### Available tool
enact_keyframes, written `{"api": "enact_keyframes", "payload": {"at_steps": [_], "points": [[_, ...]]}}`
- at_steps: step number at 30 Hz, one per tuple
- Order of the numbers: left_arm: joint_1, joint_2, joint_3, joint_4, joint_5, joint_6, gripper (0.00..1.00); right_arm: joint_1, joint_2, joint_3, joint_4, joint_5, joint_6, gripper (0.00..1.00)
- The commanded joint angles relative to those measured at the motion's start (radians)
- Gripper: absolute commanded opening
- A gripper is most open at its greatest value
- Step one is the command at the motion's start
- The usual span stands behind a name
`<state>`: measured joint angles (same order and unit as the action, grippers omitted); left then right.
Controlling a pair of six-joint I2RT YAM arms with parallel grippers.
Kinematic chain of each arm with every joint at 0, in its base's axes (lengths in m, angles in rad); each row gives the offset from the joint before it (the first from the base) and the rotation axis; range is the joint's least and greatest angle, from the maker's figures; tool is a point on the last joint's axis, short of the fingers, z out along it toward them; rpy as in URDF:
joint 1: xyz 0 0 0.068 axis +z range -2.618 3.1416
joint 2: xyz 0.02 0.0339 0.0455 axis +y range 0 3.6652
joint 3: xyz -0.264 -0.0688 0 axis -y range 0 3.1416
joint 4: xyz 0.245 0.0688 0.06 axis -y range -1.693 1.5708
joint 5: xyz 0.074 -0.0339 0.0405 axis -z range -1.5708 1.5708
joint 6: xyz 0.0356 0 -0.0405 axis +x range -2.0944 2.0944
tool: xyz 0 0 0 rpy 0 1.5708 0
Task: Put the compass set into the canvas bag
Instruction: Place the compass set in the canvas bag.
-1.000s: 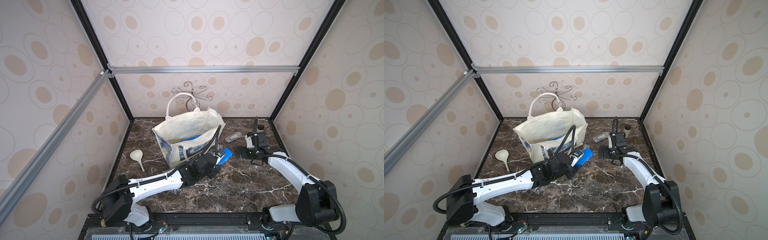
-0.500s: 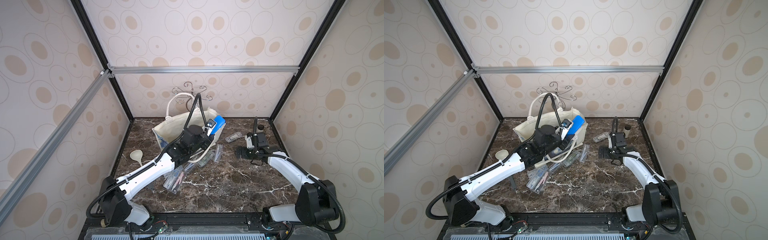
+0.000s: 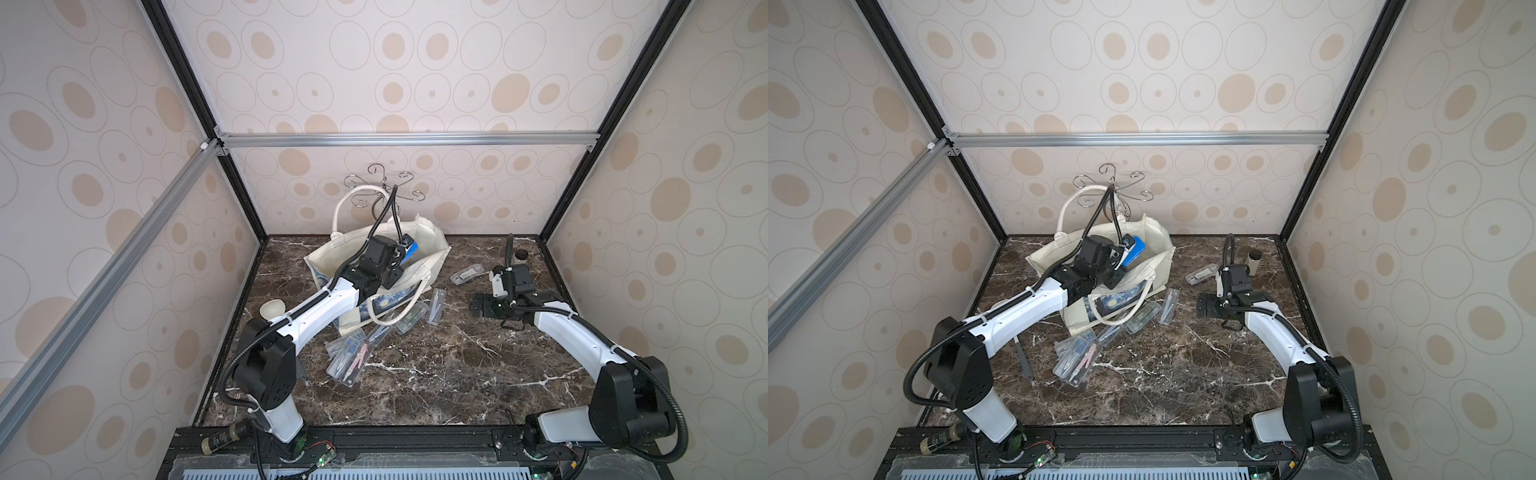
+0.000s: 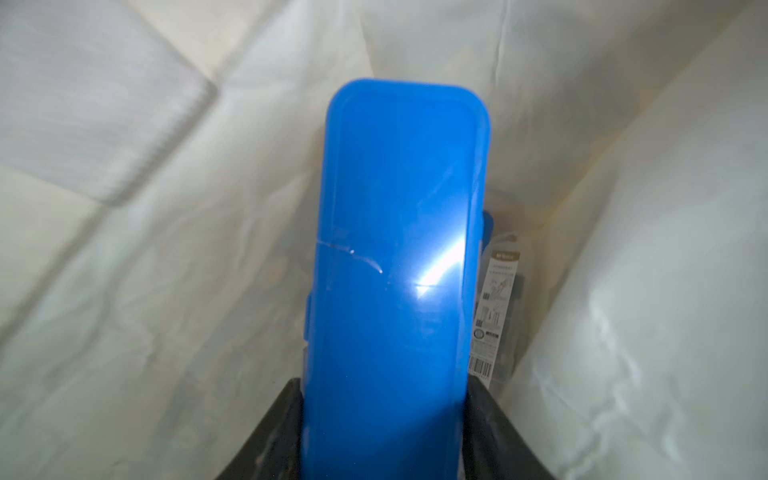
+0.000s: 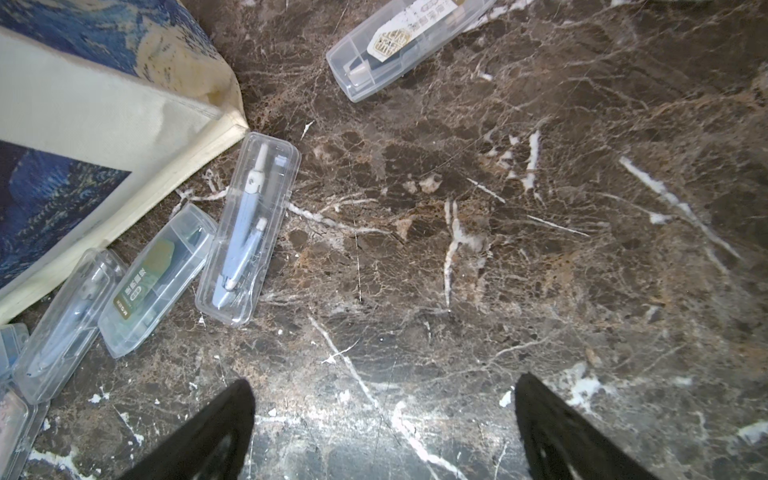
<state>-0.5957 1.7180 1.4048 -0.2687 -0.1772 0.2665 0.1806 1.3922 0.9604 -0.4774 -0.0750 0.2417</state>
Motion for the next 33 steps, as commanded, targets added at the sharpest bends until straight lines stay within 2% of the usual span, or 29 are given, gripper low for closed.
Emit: {"api": "enact_keyframes", "payload": {"at_steps": [1,9,15,19,27,33], "points": [[0.004,0.029,0.051,-0.069,-0.048,0.040,0.52,-0.007,0.004,0.025,-0.026,0.007,-0.003,0.99],[0.005,0.066,0.056,-0.079,-0.088,0.028,0.55,-0.007,-0.010,0.021,-0.028,0.014,-0.005,1.00],[0.005,0.051,0.078,-0.068,-0.099,0.011,0.71,-0.007,-0.010,0.021,-0.026,0.011,-0.002,1.00],[0.005,0.039,0.119,-0.073,-0.090,-0.005,0.78,-0.007,-0.009,0.018,-0.027,0.012,0.000,1.00],[0.004,-0.065,0.143,-0.032,0.028,-0.038,0.90,-0.007,-0.012,0.015,-0.026,0.006,0.002,1.00],[0.005,-0.191,0.106,-0.006,0.187,-0.113,0.95,-0.007,-0.009,0.019,-0.017,-0.018,0.010,1.00]]}}
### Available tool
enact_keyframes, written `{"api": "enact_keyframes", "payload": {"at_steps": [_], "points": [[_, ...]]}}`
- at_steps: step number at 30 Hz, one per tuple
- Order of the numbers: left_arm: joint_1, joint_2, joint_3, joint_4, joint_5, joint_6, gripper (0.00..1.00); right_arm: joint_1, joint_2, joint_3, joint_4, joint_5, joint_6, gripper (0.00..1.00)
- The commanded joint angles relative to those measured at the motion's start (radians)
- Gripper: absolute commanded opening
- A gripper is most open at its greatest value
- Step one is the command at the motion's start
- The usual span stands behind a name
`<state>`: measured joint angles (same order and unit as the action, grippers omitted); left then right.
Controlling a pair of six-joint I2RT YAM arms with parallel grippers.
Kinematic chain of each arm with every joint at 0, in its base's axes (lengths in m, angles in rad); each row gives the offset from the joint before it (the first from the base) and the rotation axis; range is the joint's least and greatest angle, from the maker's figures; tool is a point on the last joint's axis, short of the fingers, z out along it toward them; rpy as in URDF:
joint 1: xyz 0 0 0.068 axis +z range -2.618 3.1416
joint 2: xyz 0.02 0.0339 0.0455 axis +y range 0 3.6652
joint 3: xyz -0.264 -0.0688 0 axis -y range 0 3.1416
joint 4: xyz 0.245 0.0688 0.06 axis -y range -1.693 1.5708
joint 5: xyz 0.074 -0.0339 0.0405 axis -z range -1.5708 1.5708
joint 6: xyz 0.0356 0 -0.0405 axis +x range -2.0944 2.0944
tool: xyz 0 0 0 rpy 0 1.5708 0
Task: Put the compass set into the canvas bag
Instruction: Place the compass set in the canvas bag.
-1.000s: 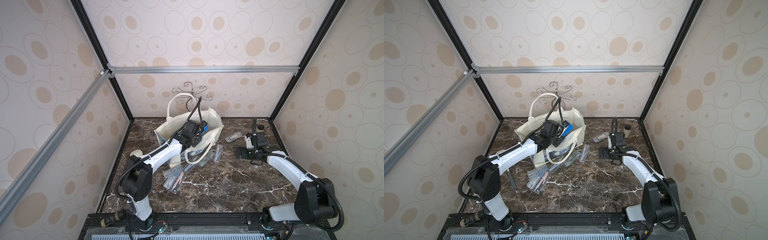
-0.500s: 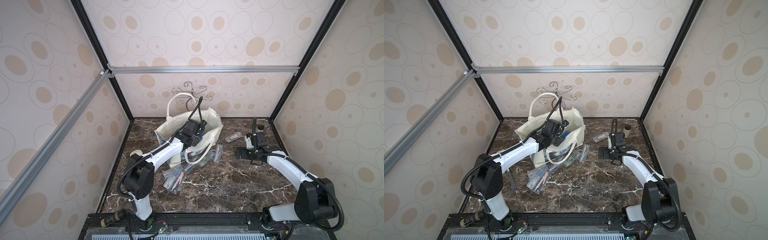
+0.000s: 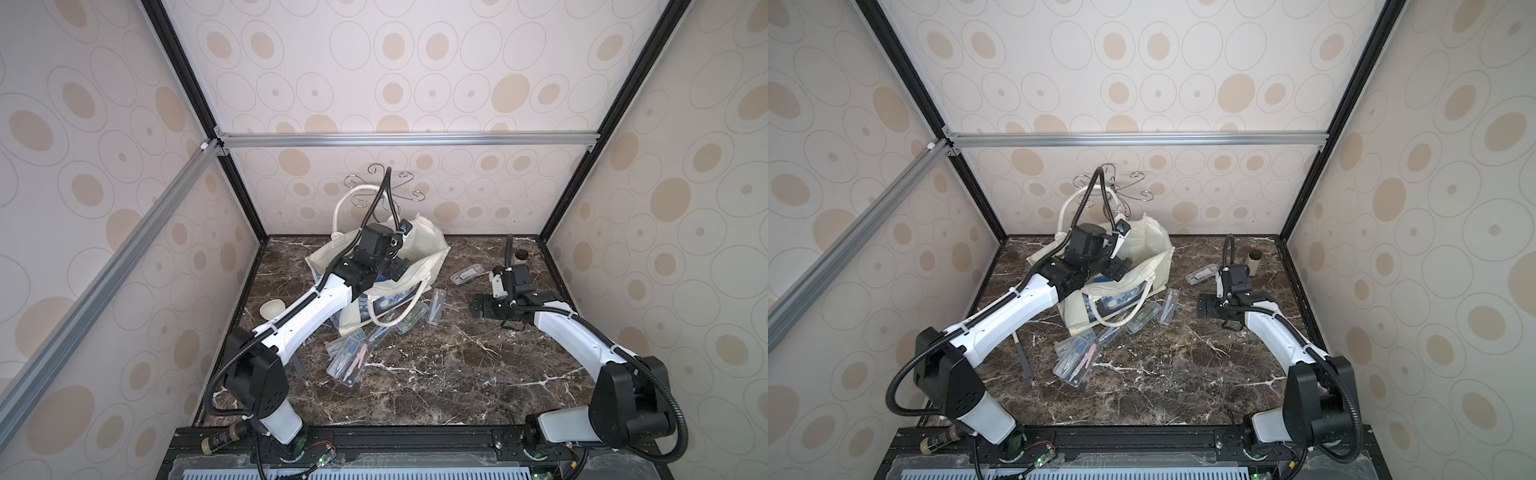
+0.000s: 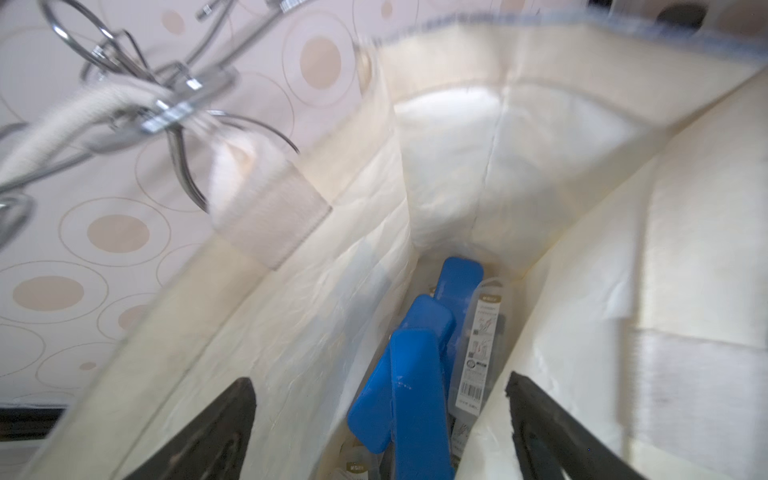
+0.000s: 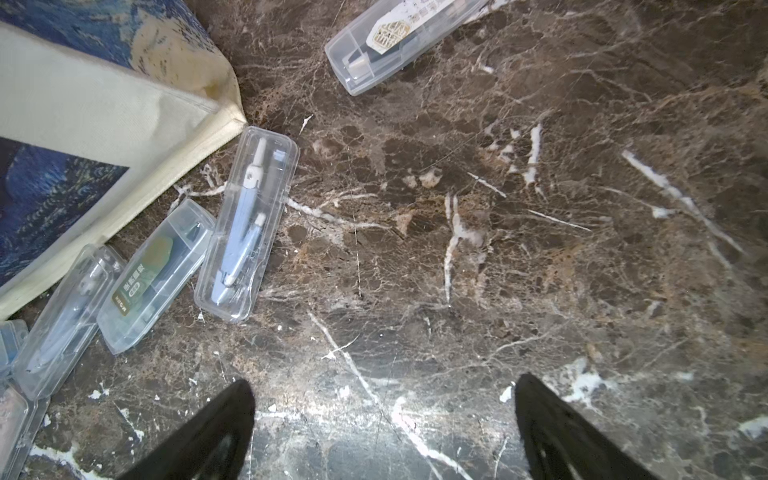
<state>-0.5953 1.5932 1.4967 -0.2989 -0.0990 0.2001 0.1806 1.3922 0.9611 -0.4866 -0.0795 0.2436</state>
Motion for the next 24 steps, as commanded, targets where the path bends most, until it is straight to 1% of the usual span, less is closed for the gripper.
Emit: {"api": "enact_keyframes", "payload": {"at_steps": [1,6,12,14,17,20,22,24], "points": [[0.004,-0.087,0.007,0.019,0.134,-0.063,0.96,-0.006,-0.009,0.020,-0.008,-0.017,0.009,1.00],[0.004,-0.181,-0.069,-0.024,0.221,-0.160,0.99,-0.006,-0.002,0.022,-0.005,-0.026,0.011,1.00],[0.003,-0.347,-0.242,-0.038,0.299,-0.270,1.00,-0.007,0.008,0.033,-0.006,-0.040,0.008,1.00],[0.003,-0.422,-0.301,-0.045,0.301,-0.296,1.00,-0.007,0.011,0.031,-0.003,-0.040,0.005,1.00],[0.002,-0.497,-0.348,-0.117,0.246,-0.337,1.00,-0.006,0.017,0.029,0.001,-0.047,0.009,1.00],[0.001,-0.536,-0.382,-0.216,0.112,-0.397,1.00,-0.007,0.019,0.021,0.014,-0.058,0.015,1.00],[0.002,-0.555,-0.409,-0.282,0.054,-0.407,1.00,-0.007,0.021,0.017,0.019,-0.059,0.014,1.00],[0.002,-0.567,-0.434,-0.346,0.022,-0.403,1.00,-0.007,0.023,0.019,0.016,-0.057,0.013,1.00]]}}
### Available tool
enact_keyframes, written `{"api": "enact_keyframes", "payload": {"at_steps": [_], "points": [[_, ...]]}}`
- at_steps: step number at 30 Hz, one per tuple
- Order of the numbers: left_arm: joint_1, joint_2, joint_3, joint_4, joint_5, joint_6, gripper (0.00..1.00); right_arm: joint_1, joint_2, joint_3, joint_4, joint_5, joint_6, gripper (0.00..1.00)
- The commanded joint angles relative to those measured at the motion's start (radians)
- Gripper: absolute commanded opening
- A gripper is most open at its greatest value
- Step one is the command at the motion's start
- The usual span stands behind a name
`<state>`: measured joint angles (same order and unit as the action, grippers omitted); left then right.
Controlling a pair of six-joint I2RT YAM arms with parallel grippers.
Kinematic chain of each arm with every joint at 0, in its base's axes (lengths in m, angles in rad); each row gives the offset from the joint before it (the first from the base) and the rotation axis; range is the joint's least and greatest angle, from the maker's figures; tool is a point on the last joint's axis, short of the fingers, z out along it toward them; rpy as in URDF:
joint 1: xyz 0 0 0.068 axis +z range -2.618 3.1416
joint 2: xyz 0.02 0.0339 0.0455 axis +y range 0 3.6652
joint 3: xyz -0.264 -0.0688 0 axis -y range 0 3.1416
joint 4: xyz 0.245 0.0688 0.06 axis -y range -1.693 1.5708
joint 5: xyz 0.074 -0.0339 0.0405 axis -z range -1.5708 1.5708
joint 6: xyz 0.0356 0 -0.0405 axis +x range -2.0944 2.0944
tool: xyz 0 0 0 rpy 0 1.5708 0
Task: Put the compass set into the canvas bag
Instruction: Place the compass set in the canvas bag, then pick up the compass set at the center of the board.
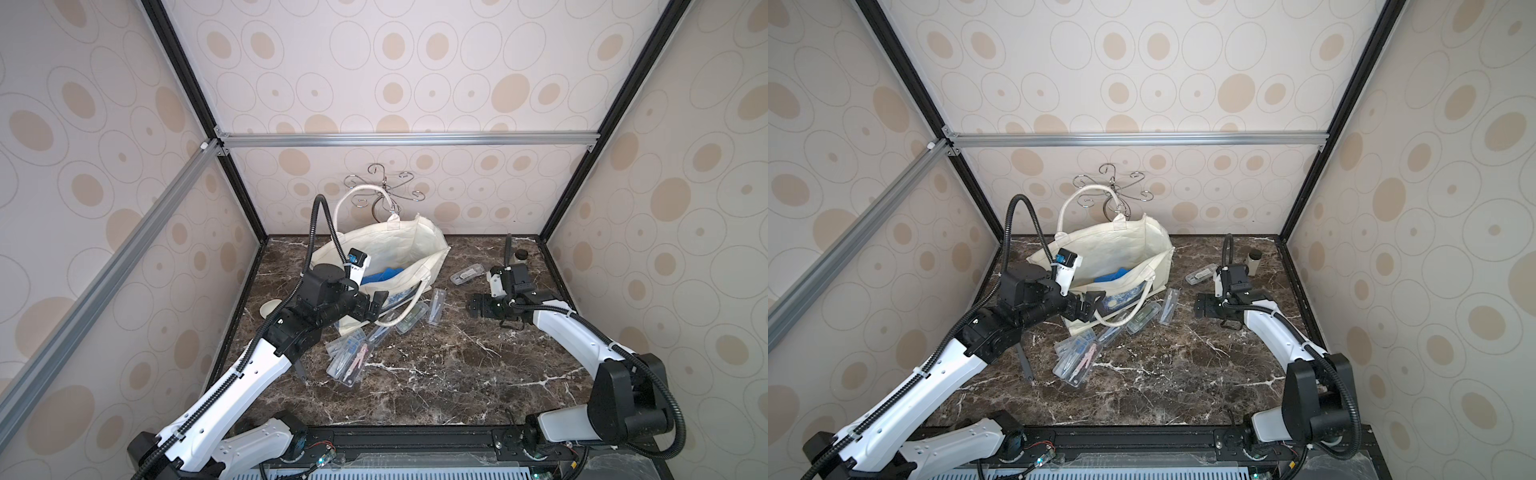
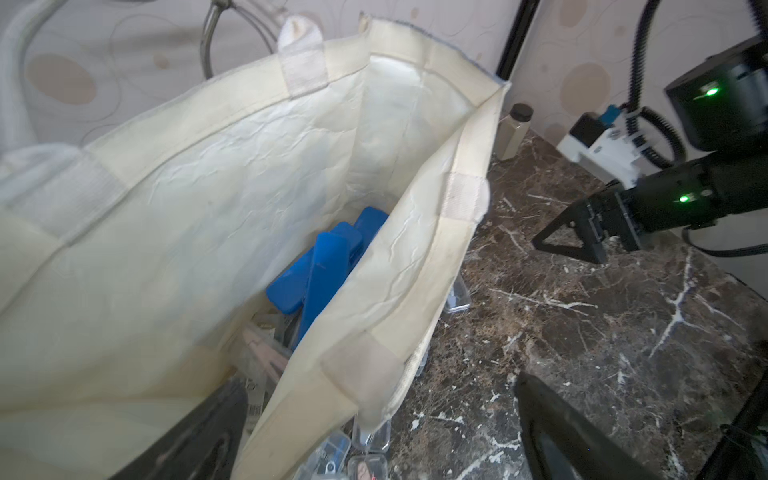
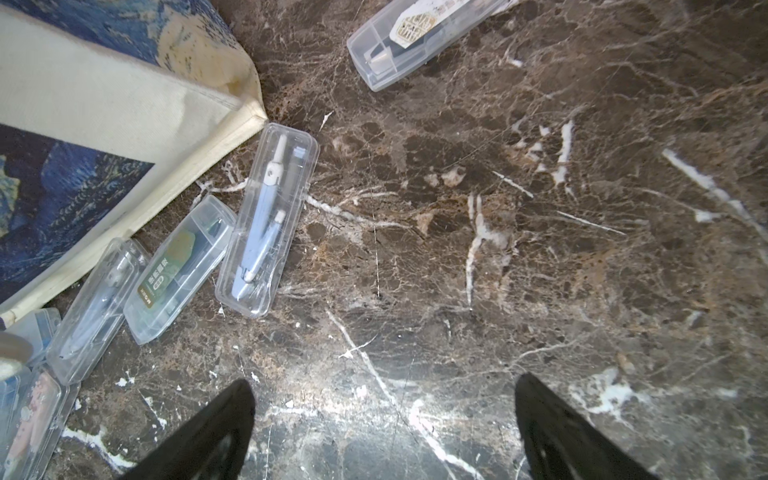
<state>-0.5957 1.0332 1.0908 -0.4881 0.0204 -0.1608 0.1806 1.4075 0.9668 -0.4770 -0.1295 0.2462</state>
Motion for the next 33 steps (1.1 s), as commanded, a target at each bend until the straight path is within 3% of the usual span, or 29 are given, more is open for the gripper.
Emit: {"api": "enact_keyframes", "payload": {"at_steps": [1,6,10,21,29,33], "points": [[0.002,-0.007,-0.039,-0.193,-0.124,-0.043,1.00,-0.007,0.010,0.012,0.006,-0.007,0.010,1.00],[0.002,0.055,-0.061,-0.304,-0.270,-0.068,1.00,-0.007,0.002,0.011,0.009,-0.006,0.008,1.00],[0.000,0.030,-0.080,-0.242,-0.286,-0.044,0.99,-0.007,-0.004,0.009,0.002,0.008,0.000,1.00],[0.000,-0.204,-0.070,0.011,-0.179,-0.045,1.00,-0.007,-0.012,0.004,0.011,-0.001,0.006,0.99],[-0.001,-0.268,0.022,-0.214,-0.398,-0.226,1.00,-0.006,-0.023,-0.003,0.010,-0.011,-0.005,1.00],[-0.001,-0.350,-0.024,-0.214,-0.373,-0.287,1.00,0.000,-0.080,-0.057,0.076,-0.097,-0.014,0.99]]}}
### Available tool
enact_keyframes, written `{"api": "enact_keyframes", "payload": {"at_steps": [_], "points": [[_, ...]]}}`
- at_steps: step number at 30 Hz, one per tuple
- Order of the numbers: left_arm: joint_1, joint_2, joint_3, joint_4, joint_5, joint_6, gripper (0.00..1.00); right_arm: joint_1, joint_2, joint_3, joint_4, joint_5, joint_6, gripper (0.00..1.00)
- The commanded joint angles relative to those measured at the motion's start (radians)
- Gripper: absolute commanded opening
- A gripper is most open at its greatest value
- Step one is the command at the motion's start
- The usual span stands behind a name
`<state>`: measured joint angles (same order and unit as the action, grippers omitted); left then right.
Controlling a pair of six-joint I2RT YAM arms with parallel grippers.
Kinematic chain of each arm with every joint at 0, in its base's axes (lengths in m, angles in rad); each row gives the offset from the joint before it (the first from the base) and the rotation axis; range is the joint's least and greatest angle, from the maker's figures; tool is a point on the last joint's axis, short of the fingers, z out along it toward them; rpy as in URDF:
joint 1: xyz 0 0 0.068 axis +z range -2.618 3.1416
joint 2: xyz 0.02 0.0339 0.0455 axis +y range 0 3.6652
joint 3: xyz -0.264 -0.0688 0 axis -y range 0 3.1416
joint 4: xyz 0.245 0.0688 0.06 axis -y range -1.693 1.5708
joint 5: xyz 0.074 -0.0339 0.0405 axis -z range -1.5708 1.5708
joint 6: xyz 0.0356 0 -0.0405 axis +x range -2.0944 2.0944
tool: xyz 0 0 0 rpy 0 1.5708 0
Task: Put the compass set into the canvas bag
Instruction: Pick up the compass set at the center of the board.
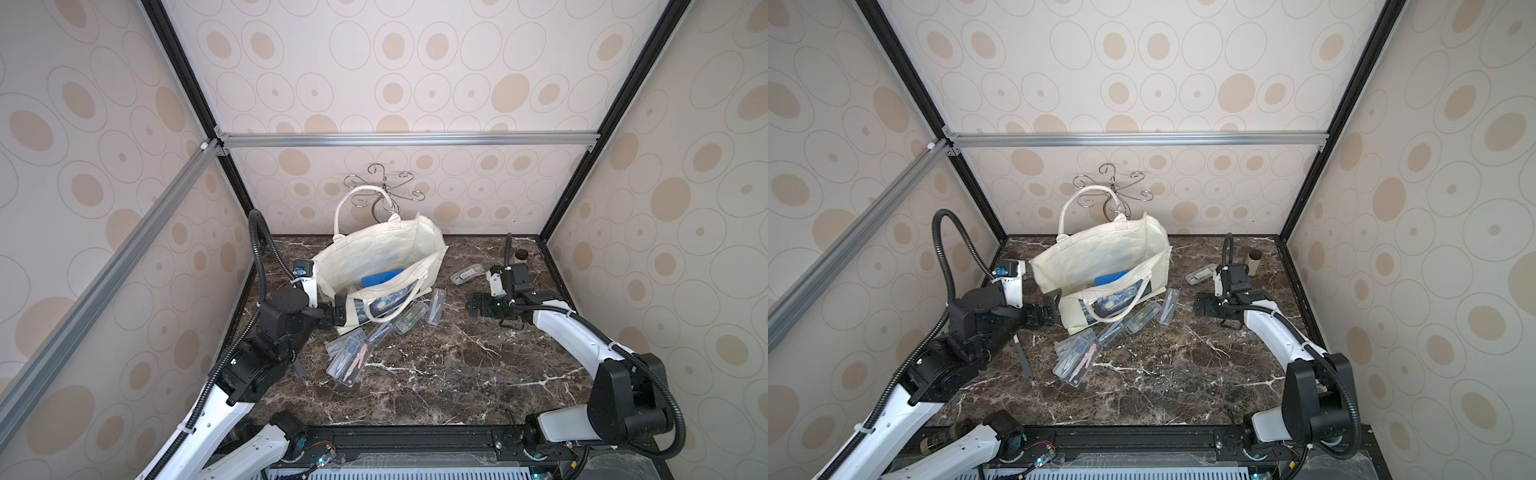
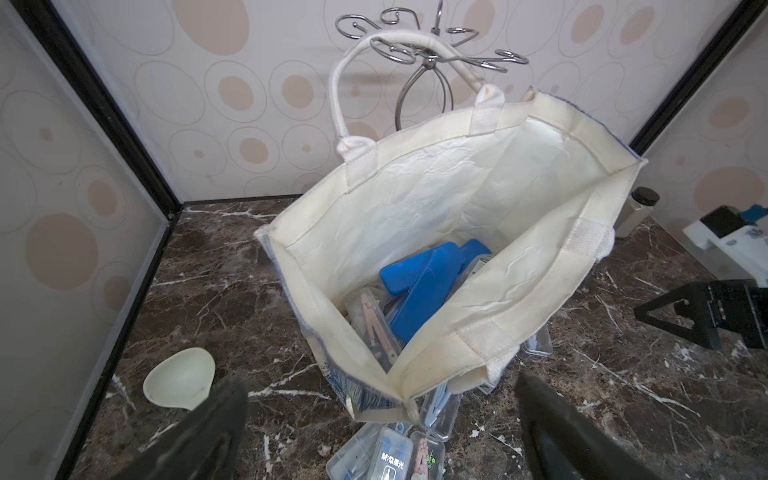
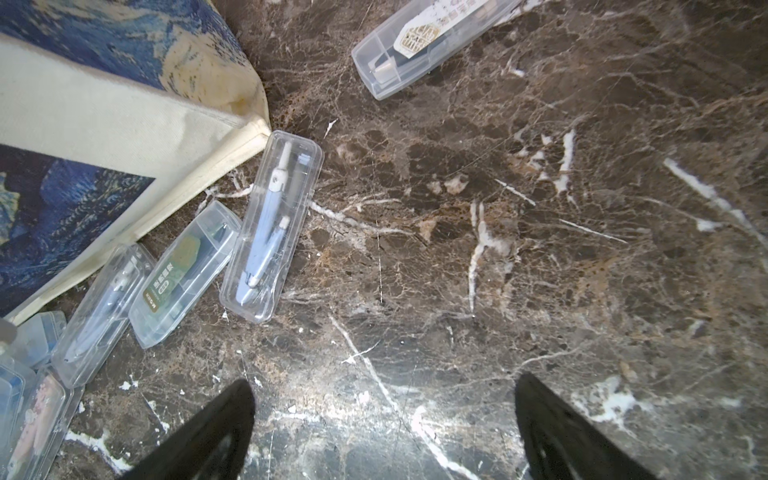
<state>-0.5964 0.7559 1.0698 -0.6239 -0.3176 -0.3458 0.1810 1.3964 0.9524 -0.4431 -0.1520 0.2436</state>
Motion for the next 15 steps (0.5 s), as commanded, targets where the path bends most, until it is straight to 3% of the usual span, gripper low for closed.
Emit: {"api": "enact_keyframes", "payload": {"at_steps": [1,6,12,15], "points": [[0.001,-0.093,-0.023,-0.060,-0.022,-0.111,1.00,0.008,-0.098,-0.066,0.070,-0.095,-0.010,0.98],[0.001,-0.133,-0.128,0.014,-0.027,-0.195,1.00,0.131,-0.254,-0.162,0.157,-0.074,-0.050,0.94],[0.001,-0.132,-0.227,0.090,-0.023,-0.308,1.00,0.360,-0.433,-0.265,0.237,-0.057,-0.234,0.91],[0.003,-0.119,-0.279,0.124,-0.018,-0.327,1.00,0.447,-0.445,-0.272,0.251,-0.077,-0.299,0.88]]}}
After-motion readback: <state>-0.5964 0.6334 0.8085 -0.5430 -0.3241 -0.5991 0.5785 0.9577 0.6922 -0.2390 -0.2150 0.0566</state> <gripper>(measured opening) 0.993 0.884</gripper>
